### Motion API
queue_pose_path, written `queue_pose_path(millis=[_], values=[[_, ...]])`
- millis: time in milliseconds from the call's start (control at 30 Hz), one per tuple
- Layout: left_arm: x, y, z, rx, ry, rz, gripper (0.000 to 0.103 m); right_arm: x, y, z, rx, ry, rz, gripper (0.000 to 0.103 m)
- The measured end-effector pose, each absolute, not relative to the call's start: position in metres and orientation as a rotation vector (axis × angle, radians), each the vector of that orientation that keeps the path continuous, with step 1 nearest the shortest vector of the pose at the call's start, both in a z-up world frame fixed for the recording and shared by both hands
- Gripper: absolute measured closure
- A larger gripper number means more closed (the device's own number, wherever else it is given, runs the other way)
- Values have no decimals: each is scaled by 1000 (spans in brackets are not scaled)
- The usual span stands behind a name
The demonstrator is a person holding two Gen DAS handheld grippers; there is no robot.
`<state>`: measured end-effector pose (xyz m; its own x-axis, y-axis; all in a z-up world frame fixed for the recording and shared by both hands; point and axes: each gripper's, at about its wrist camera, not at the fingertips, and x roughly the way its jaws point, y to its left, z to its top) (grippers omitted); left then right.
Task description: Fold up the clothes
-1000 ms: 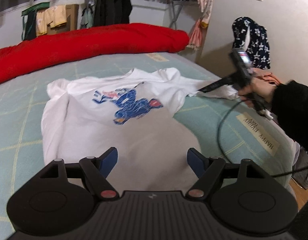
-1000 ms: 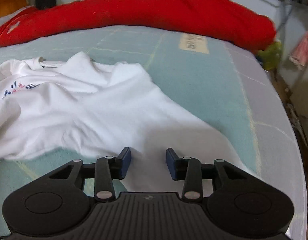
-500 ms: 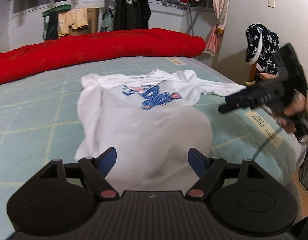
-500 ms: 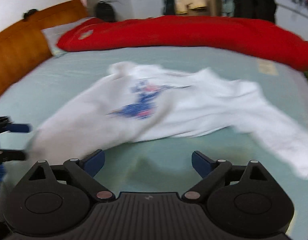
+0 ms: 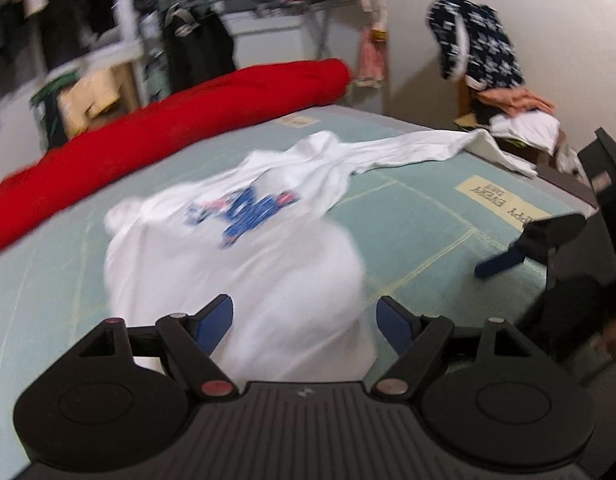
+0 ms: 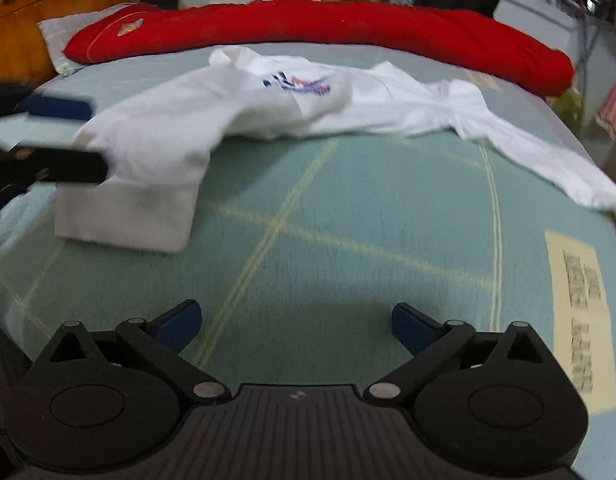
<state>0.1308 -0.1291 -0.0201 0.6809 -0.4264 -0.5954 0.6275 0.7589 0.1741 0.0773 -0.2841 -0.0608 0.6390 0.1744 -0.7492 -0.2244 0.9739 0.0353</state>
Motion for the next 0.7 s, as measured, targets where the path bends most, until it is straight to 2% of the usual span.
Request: queue_pose_path(millis=[300,700], values=[[152,-191,-53,657,478,-486,22,68,-277,-78,-61,811,160,0],[213,-111,-22,571,536,-361,19,64,-280,-81,-54,765,183,0]])
